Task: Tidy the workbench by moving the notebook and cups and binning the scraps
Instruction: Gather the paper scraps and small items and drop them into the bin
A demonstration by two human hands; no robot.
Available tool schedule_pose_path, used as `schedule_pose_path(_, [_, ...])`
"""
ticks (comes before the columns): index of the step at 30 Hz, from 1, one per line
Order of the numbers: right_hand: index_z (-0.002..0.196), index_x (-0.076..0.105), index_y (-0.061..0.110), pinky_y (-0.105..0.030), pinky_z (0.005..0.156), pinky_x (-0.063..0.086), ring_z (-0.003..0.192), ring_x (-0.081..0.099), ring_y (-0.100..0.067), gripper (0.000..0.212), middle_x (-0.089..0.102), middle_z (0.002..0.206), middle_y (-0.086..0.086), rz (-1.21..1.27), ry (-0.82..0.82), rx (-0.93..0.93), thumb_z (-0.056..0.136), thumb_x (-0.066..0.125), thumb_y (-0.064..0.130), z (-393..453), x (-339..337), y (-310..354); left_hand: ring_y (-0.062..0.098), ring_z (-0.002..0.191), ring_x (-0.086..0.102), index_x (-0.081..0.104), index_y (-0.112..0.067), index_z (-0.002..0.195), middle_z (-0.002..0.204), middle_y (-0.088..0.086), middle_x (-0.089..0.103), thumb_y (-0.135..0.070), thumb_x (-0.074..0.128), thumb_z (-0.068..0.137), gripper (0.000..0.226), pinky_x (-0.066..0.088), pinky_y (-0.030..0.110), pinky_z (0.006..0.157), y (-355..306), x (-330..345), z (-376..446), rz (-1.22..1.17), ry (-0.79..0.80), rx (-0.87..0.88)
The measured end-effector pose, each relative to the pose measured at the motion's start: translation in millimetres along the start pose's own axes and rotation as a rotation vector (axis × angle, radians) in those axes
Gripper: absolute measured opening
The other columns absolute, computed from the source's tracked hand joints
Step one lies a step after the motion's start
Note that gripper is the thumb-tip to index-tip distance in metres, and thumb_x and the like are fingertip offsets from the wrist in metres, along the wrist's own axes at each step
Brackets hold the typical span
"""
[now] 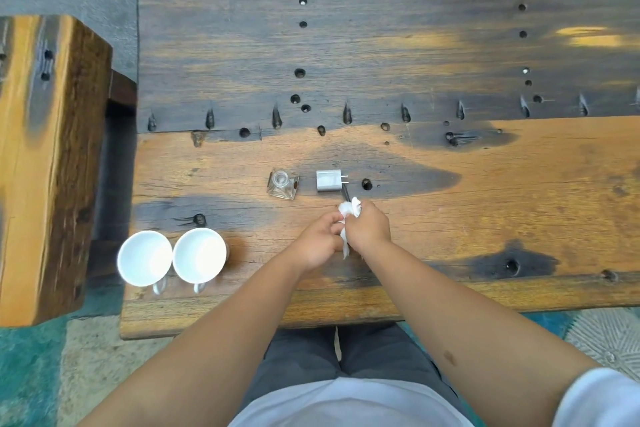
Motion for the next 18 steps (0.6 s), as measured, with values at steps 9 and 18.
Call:
schedule_pose_path(9, [0.106,0.056,0.015,-0.045,0.072,0.055,0.078,0.070,-0.031,0.016,0.070,0.090,-0.015,0.402,0.104,0.062,0.097,0.044,0.019,-10,-10,-11,0.006,0.079,0.059,0.054,-0.024,0.120,0.107,-0.002,0.063,0.000,0.054,0.091,0.038,0.046,0.009,0.060,-36,-60,-35,0.128,-0.481,0.217])
schedule_pose_path(18, [0.137,0.048,0.016,-0.033,0.084,0.041,0.106,0.051,-0.021,0.068,0.047,0.128,-0.002,-0.112,0.054,-0.473,0.081,0.069,0.049,14,-17,87,0.031,0.134,0.032,0.028,-0.023,0.146,0.143,0.009,0.031,-0.032,0.076,0.077,0.084,0.029,0.040,0.110,-39,-135,-24,0.334,-0.831,0.010])
Point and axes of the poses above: each hand's wrist, its own z-axis towards the middle knuckle, its own x-axis out of the palm, y = z × x, the point moved 9 cm from there along z, towards the middle knuckle
